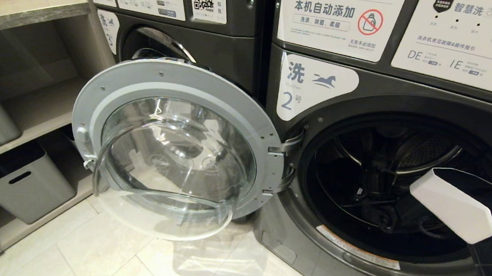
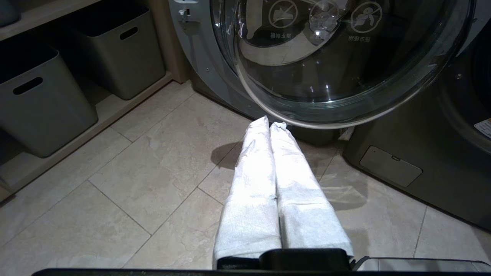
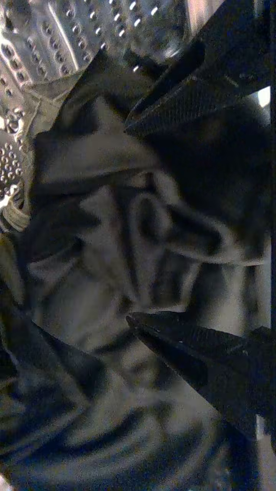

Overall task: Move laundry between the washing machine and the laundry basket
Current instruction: Pick a cloth and place it into the basket

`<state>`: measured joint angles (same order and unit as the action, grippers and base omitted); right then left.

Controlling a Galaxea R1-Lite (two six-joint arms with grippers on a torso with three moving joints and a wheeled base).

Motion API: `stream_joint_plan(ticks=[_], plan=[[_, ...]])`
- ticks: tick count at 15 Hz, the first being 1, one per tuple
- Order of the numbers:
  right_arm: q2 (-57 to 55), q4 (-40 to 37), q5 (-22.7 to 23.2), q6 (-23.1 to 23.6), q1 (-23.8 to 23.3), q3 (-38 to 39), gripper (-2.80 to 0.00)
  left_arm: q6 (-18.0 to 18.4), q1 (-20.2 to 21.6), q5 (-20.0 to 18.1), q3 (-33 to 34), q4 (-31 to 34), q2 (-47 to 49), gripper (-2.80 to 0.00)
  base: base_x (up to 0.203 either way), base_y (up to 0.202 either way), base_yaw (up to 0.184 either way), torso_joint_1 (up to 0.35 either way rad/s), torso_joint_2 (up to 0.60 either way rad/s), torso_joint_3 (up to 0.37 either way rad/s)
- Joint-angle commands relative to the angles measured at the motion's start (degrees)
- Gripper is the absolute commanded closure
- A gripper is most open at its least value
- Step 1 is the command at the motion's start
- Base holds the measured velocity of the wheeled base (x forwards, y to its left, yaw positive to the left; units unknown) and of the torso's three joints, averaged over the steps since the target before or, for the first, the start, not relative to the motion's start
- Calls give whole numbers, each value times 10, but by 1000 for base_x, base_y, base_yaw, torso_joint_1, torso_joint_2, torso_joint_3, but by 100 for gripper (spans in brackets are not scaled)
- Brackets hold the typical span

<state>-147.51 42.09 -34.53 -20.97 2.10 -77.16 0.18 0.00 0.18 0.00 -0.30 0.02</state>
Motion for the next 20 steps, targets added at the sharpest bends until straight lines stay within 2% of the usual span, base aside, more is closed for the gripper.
stream_joint_plan(ticks=[1,4,7,10,14,18,20], plan=[[-19,-11,0,-3,-7,-39,-280,0,0,0,0,0,0,0,0,0,0,0,0,0],[-55,-56,20,-5,-11,-103,-280,0,0,0,0,0,0,0,0,0,0,0,0,0],[-78,-82,25,-6,-10,-124,-280,0,0,0,0,0,0,0,0,0,0,0,0,0],[-92,-85,30,-19,-11,-138,-280,0,0,0,0,0,0,0,0,0,0,0,0,0],[-123,-87,30,-31,-11,-204,-280,0,0,0,0,0,0,0,0,0,0,0,0,0],[-165,-139,37,-32,-15,-277,-280,0,0,0,0,0,0,0,0,0,0,0,0,0],[-170,-140,53,-34,-17,-280,-280,0,0,0,0,0,0,0,0,0,0,0,0,0]])
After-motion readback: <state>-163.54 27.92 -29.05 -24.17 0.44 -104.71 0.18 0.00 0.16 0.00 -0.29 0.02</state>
